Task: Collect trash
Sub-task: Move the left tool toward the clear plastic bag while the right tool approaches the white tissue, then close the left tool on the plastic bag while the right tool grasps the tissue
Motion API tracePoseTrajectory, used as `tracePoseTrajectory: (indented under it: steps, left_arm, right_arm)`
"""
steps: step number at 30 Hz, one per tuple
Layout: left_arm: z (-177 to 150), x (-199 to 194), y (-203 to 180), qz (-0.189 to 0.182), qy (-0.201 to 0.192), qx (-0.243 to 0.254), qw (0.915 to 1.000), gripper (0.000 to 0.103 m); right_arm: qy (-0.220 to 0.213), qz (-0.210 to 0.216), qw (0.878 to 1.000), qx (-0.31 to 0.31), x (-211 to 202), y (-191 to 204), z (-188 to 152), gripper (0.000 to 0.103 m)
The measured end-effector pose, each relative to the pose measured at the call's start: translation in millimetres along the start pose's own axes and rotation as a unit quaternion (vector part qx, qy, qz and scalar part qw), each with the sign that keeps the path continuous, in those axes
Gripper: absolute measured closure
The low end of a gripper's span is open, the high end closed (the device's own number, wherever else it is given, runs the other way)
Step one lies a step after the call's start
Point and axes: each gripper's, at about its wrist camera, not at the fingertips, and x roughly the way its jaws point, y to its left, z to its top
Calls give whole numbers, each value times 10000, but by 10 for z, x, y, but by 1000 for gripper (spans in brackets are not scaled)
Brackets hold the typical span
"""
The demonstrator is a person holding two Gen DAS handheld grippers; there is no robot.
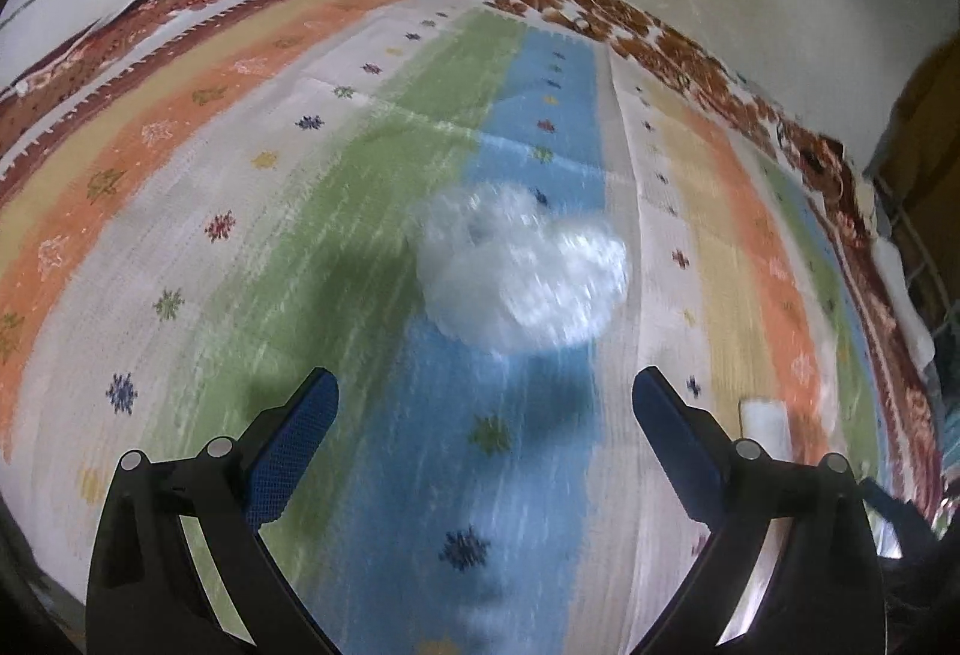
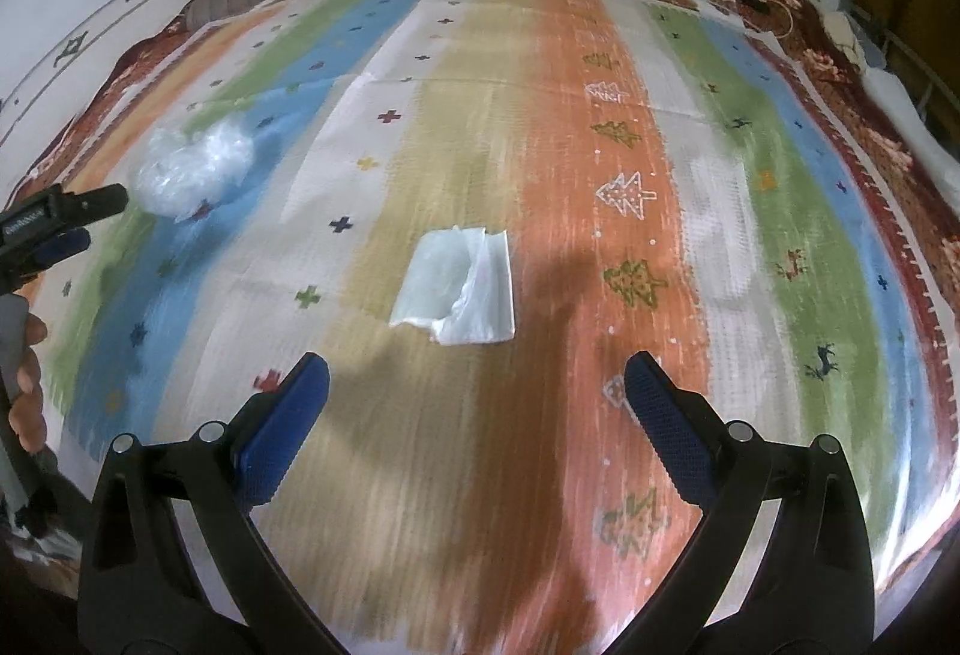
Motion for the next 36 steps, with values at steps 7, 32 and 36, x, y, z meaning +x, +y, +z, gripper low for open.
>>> tracePoseTrajectory:
  steps: [7,32,36]
  left_arm:
    - [238,64,216,-134,-81,-539,9984,9]
    - [146,315,-216,-408,643,-464,9960,81]
    - [39,41,-264,-609,614,-623,9943,82]
  right_arm:
    - [176,326,9978,541,268,-181,196,10]
    - [699,-302,9963,-387,723,165,205,92]
    - [732,-290,9957,-496,498,248,60,95]
